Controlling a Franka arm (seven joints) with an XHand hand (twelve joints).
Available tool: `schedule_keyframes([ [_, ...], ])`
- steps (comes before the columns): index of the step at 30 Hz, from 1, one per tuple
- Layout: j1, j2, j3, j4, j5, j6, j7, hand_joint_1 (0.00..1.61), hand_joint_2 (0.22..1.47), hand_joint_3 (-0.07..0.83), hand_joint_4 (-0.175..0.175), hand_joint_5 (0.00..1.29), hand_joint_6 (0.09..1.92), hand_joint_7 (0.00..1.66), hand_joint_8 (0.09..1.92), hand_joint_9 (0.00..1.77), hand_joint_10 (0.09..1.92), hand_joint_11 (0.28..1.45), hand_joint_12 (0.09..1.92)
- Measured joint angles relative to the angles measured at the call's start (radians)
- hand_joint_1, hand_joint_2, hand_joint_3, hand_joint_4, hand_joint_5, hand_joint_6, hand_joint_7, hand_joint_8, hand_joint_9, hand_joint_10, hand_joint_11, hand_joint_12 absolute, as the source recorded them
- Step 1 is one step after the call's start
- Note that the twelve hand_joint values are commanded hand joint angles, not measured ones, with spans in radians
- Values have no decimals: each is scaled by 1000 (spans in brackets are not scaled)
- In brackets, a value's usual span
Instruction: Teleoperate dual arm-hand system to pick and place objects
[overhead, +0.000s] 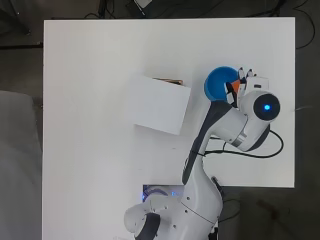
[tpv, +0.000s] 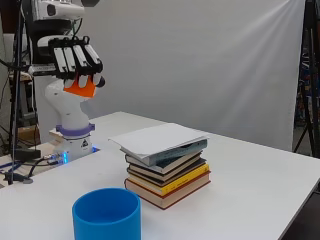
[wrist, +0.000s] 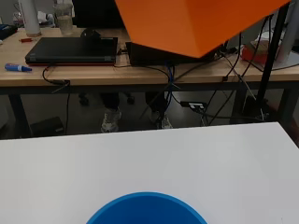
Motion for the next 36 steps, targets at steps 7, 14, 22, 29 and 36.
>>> schedule_keyframes([
  [7,728,-250,-515,-26,-177,10,129,961,1174,1,175,857,1168,1442,1920,1648,1920,1203,1793],
  [14,1167,-405,-902,-65,-262,31,224,959,1175,0,175,856,1171,1476,1920,1656,1920,1201,1774],
  [22,1105,-404,-846,-139,-364,21,344,964,1177,1,175,854,1180,1467,1920,1640,1920,1192,1764],
  [29,1037,-406,-672,-125,-509,-26,395,972,1174,-1,175,861,1189,1388,1920,1589,1920,1168,1758],
  [36,1194,-458,-850,-27,-562,-69,409,956,1194,7,175,818,1295,1330,1920,1538,1920,1137,1751],
])
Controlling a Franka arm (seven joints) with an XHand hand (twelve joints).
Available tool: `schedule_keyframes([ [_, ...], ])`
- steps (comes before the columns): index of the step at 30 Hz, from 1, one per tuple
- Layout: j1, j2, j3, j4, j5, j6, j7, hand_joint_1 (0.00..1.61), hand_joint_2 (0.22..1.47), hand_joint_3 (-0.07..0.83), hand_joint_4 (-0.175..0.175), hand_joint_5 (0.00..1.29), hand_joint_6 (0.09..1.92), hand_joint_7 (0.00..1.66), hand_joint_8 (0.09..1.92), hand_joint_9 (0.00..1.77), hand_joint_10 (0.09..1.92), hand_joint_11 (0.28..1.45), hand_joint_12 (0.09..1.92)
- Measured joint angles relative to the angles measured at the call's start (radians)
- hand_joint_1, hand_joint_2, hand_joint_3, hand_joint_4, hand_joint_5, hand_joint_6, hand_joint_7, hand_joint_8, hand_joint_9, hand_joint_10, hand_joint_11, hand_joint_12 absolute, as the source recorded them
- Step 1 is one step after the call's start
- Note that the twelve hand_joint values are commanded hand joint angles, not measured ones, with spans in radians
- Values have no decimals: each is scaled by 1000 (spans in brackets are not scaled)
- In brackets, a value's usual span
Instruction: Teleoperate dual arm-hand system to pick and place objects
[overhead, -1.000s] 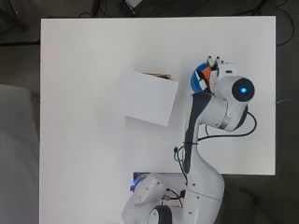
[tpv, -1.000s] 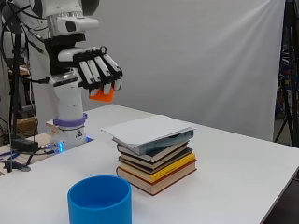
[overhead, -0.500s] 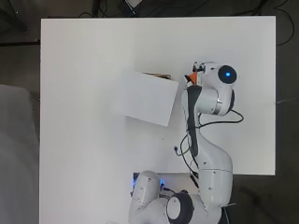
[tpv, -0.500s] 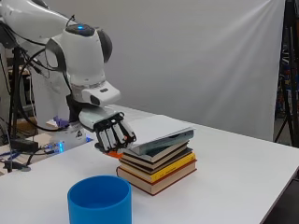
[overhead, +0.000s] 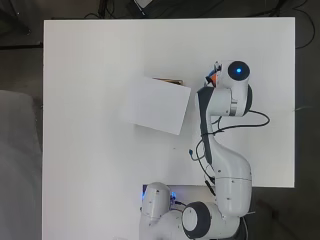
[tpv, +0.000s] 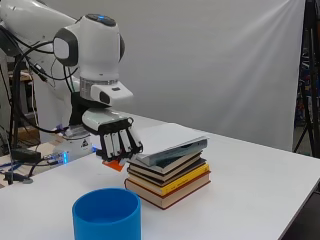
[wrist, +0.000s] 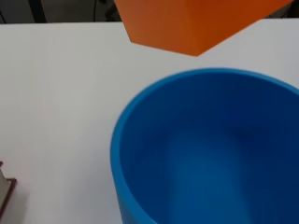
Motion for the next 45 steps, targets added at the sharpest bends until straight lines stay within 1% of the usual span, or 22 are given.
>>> schedule_keyframes([
  [2,29,-1,-61,10,-17,-19,9,955,1196,7,175,816,1301,1325,1920,1535,1920,1137,1752],
  [3,37,0,-79,18,-23,-25,9,749,1142,-2,125,672,927,1128,1763,1348,1845,976,1687],
  [4,37,6,-82,28,-19,-24,1,446,981,-22,97,409,534,818,1193,1022,1318,754,1214],
  [5,25,20,-68,40,-2,-17,-16,236,839,-25,89,219,278,473,672,643,793,557,736],
  [6,-2,46,-36,57,30,-11,-37,117,762,-17,86,110,137,248,346,368,435,438,405],
  [7,-42,82,9,81,71,-9,-56,56,729,-8,84,52,87,122,169,210,230,379,217],
  [8,-92,125,64,108,115,-17,-69,25,719,0,83,24,87,58,87,129,124,354,118],
  [10,-204,215,187,158,195,-54,-67,4,731,13,81,4,87,11,87,74,87,343,87],
  [11,-264,259,253,179,224,-76,-55,1,742,18,79,1,87,5,87,68,87,345,87],
  [12,-320,296,314,198,239,-94,-42,0,761,19,75,0,87,1,87,105,87,380,87],
  [14,-425,354,427,232,234,-125,-17,0,791,21,65,0,87,4,87,173,87,433,87],
  [16,-523,394,501,259,207,-136,-20,0,829,20,46,0,87,39,87,227,87,462,87],
  [18,-640,444,558,284,193,-139,-50,0,851,22,43,0,87,67,87,249,87,465,87],
  [20,-760,519,597,291,228,-137,-81,0,871,26,48,4,87,80,87,258,87,457,87],
  [22,-856,600,619,283,330,-138,-113,0,892,25,54,23,87,94,87,264,87,446,87],
  [25,-918,687,639,275,550,-158,-159,0,906,15,64,66,87,124,87,281,87,434,87],
  [28,-852,701,613,271,738,-170,-197,0,910,7,73,118,87,138,87,284,87,421,87],
  [30,-752,679,589,261,799,-178,-199,0,919,8,73,127,87,141,87,281,87,411,87],
  [34,-538,609,619,228,773,-193,-189,0,938,12,59,108,87,142,87,279,87,404,87],
  [37,-457,571,673,232,732,-223,-200,0,942,11,42,97,87,141,87,278,87,403,87],
  [41,-519,489,713,239,625,-279,-182,0,984,14,8,136,87,161,87,286,87,397,87],
  [45,-620,359,808,242,536,-338,-164,3,1033,15,-3,195,87,186,87,296,87,390,87],
])
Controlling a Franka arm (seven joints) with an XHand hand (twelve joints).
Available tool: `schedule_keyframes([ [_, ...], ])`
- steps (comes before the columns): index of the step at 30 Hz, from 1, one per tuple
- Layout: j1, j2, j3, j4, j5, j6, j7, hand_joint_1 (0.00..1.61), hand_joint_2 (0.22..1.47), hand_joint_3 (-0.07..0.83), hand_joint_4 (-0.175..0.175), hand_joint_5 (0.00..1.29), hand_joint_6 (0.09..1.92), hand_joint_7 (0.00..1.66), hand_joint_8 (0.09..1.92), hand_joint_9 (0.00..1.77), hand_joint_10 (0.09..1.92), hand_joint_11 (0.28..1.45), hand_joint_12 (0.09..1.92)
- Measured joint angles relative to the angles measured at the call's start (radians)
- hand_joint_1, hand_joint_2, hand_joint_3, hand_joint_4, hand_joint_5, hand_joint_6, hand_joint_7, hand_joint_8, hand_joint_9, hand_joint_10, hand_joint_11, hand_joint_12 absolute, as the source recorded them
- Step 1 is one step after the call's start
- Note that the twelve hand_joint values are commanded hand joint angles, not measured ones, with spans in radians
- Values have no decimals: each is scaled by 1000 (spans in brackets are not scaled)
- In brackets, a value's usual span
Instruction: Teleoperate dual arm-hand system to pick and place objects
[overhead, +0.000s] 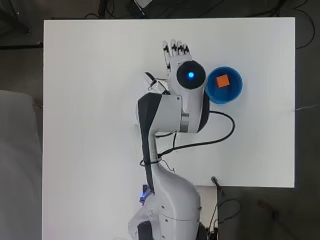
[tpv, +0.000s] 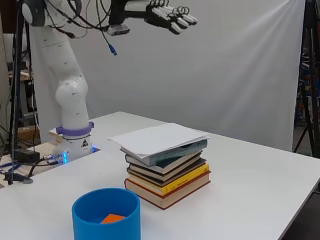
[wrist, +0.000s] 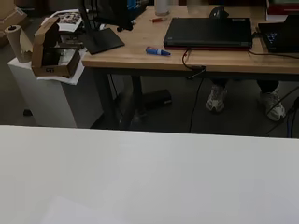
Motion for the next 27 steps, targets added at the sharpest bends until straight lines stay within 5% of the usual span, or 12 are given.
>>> schedule_keyframes([
  [16,-34,2,72,-4,-65,-79,47,33,1059,6,-35,129,87,183,87,279,87,376,87],
  [27,-80,-12,186,-54,-73,-74,70,56,1021,-8,-16,122,87,185,87,295,87,375,87],
])
